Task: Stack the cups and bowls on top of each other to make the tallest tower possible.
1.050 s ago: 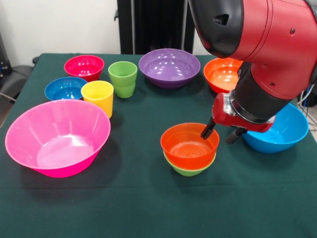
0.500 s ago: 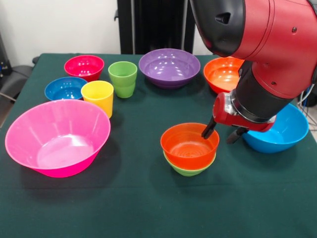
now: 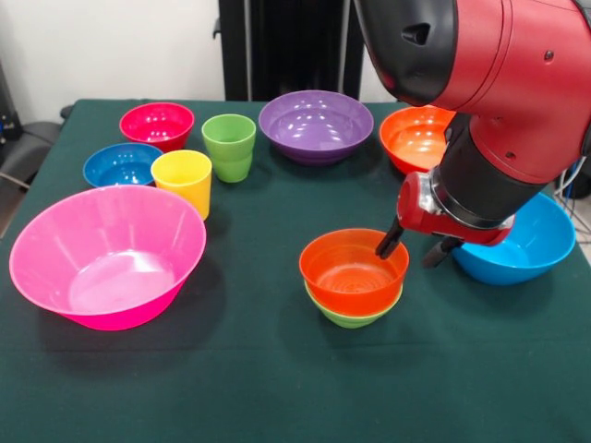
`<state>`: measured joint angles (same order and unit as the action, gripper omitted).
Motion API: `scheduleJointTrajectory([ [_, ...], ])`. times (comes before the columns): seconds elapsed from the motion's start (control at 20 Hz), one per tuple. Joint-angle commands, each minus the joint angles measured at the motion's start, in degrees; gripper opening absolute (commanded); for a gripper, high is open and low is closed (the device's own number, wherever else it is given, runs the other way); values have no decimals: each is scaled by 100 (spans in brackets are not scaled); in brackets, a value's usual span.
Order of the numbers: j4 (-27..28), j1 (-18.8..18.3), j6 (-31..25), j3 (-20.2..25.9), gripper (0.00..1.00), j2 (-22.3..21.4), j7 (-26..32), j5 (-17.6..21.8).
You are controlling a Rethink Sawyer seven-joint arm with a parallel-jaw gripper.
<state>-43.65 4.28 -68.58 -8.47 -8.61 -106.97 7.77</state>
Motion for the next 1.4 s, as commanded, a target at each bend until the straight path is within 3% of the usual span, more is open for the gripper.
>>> scheduleJointTrajectory([
  [0.05,-307,88,532,427,100,85,182,263],
  [1.4,-291,95,524,232,100,210,278,375],
])
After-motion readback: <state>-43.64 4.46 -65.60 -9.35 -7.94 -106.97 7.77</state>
